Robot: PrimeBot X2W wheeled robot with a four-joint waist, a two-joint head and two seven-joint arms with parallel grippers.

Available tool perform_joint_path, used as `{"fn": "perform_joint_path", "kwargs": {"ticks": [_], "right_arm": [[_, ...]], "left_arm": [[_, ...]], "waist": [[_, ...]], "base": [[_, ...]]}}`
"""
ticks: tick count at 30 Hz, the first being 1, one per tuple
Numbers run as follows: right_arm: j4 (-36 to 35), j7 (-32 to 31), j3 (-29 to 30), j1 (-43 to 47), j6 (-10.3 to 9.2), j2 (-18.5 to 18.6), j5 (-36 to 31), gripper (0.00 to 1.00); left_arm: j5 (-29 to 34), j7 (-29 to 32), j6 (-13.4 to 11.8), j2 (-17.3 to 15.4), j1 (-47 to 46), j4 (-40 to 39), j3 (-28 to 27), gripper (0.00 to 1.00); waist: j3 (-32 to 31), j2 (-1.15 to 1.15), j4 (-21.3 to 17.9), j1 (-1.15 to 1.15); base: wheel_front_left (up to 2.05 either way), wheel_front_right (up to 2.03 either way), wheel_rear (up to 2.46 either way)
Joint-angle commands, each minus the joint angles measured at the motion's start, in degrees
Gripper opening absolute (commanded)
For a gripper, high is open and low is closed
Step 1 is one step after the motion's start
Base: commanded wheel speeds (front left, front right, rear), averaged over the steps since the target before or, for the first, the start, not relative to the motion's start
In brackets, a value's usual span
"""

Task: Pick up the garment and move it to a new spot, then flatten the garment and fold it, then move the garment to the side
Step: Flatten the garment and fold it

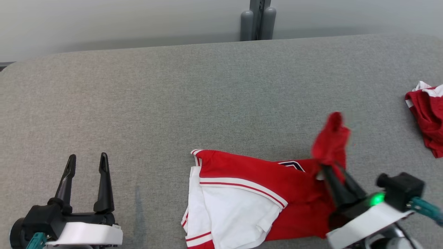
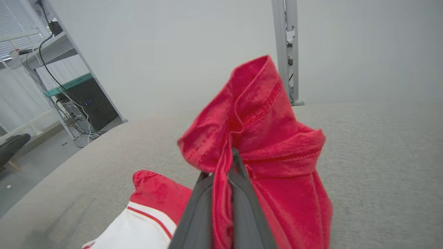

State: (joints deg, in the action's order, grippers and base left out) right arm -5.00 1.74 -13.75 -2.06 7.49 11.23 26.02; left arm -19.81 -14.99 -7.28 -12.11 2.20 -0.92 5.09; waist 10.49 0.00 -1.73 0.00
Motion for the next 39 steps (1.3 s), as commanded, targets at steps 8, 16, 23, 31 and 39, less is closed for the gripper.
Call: {"fn": "perform_joint_path", "kwargs": {"ticks": [8, 16, 23, 31, 39], "right_arm": [[0.34, -2.9, -14.26, -2.13, 0.0, -5.33, 0.91, 0.0], [9.26, 1.33, -20.12, -5.38, 0.01, -7.81, 5.01, 0.0], [18.6, 3.43, -26.34, -10.23, 0.01, -8.16, 8.64, 0.0], [22.85, 7.6, -29.85, -13.65, 0.0, -8.14, 10.71, 1.0], [16.84, 11.74, -29.13, -16.03, 0.0, -7.29, 7.75, 1.0]], "left_arm": [[0.26, -0.21, 0.32, 0.47, -1.39, 0.54, 0.61, 1.0], [0.39, -0.21, 0.71, 1.26, -2.1, 1.04, 0.88, 1.0], [0.79, -0.21, 1.34, 2.09, -3.23, 1.65, 1.0, 1.0], [1.6, -0.21, 2.19, 2.71, -3.91, 2.3, 0.24, 1.0], [2.17, -0.21, 2.38, 3.0, -3.68, 2.69, -0.64, 1.0]], "waist": [[0.06, 0.0, 3.07, 0.0], [1.52, 0.0, 5.24, 0.0], [2.92, 0.0, 6.62, 0.0], [3.55, 0.0, 6.84, 0.0], [2.88, 0.0, 5.68, 0.0]], "base": [[0.0, 0.0, 0.0], [0.0, 0.0, 0.0], [0.0, 0.0, 0.0], [0.0, 0.0, 0.0], [0.0, 0.0, 0.0]]}}
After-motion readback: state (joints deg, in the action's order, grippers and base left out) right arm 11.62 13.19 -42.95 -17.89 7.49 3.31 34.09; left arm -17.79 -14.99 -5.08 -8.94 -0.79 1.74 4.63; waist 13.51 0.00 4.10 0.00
